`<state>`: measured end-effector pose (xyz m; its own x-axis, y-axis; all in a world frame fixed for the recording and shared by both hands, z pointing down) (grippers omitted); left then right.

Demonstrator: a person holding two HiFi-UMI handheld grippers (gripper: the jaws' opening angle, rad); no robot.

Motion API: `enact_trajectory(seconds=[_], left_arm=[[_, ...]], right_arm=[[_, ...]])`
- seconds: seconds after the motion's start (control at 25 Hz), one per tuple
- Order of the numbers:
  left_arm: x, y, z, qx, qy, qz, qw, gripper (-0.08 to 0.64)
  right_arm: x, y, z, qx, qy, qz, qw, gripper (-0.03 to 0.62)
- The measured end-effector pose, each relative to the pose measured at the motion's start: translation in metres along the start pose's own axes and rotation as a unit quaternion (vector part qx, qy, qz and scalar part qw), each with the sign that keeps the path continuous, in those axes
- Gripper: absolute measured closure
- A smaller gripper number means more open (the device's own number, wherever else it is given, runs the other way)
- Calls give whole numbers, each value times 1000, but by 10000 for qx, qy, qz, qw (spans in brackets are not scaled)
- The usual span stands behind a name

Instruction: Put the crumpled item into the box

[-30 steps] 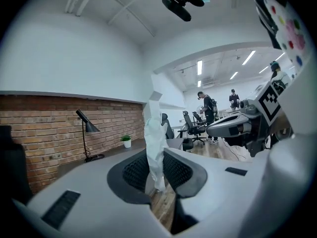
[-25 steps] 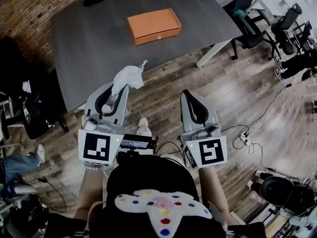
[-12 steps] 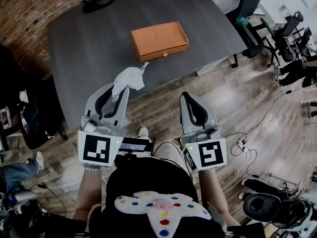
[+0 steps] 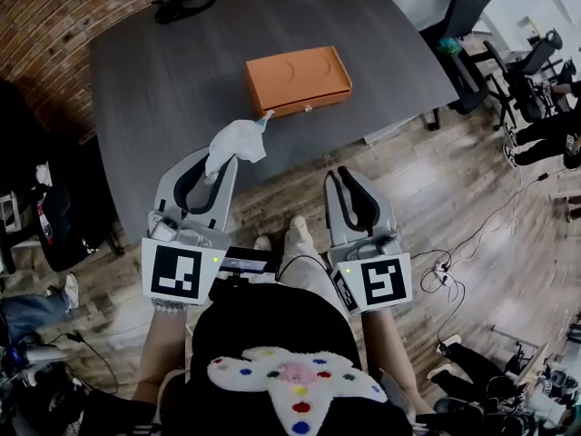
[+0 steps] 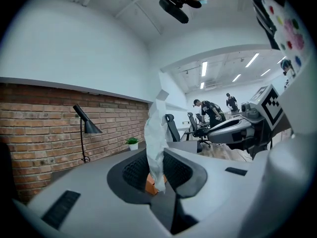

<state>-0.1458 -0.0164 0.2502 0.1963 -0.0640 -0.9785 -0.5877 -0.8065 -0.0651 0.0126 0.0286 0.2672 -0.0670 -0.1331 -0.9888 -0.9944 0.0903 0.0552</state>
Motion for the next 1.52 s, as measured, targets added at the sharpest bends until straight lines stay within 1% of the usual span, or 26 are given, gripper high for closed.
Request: enact_trajectory(seconds=[0.04, 0.08, 0.2, 0.4, 0.64, 0.8, 0.96, 1.12, 1.28, 1.52], left_arm=[[0, 1, -2, 19, 5, 0, 10000, 492], [0, 2, -4, 41, 7, 6, 10000, 492], [1, 5, -9, 108, -2, 68, 9999, 492], [0, 12, -15, 259, 6, 121, 9996, 492], [-10, 29, -28, 468, 118, 305, 9984, 492], [-13, 39, -32, 595, 130, 322, 9976, 492], [-18, 42, -44, 704, 176, 385, 9966, 492], [-26, 45, -58, 767, 315, 411, 9957, 492], [-33, 48, -70, 874, 392, 465, 9943, 492], [-40, 54, -85, 999, 493, 519, 9924, 492]], right_arm=[[0, -1, -3, 53, 3, -35, 10000, 489], [-1, -1, -6, 100, 5, -51, 9999, 483], [0, -3, -16, 167, 5, -62, 9998, 483], [-12, -11, -30, 271, 135, -20, 9995, 483], [-26, -17, -66, 411, 299, -119, 9986, 483], [-34, -17, -88, 482, 369, -190, 9980, 483], [-41, -24, -103, 613, 482, -153, 9968, 485], [-56, -33, -119, 653, 617, -105, 9959, 483], [-76, -42, -134, 731, 757, 41, 9944, 483], [-97, -53, -159, 838, 970, 55, 9917, 483]])
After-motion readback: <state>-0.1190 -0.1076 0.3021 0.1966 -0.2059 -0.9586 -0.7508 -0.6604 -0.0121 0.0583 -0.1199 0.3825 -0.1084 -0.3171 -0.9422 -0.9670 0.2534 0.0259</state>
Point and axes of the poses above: the fingertips, and each gripper's own axes: z backward along the fingers, y to its left, x out of its top, the point moved 2 cm from there along z, backward along the fingers, and after that the axes turned 15 degrees about -x, right-handed, at the moved point
